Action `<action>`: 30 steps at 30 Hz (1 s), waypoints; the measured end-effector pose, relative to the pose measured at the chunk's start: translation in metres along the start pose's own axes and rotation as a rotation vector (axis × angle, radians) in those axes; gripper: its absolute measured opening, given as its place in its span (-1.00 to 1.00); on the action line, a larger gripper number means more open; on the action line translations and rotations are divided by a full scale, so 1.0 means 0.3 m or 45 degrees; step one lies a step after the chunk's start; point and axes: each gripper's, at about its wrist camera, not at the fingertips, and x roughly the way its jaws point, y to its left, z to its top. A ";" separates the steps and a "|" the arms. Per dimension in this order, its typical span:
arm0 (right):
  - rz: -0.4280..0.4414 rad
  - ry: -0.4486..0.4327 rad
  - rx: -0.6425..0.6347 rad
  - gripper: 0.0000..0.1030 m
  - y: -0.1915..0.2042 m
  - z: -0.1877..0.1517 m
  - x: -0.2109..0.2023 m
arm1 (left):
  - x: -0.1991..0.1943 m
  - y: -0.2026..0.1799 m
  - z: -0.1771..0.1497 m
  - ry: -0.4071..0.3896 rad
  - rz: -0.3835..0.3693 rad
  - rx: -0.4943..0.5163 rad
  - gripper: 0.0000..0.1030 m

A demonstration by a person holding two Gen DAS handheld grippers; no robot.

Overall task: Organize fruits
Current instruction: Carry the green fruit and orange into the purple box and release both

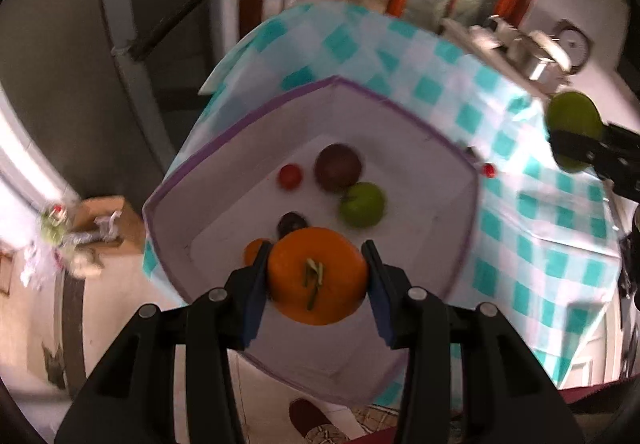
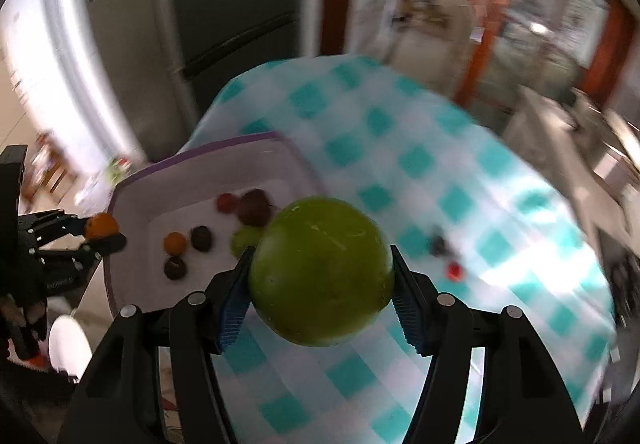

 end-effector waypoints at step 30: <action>0.346 0.410 -0.861 0.21 0.444 0.041 0.655 | 0.453 -0.047 -0.093 0.468 0.092 0.000 0.00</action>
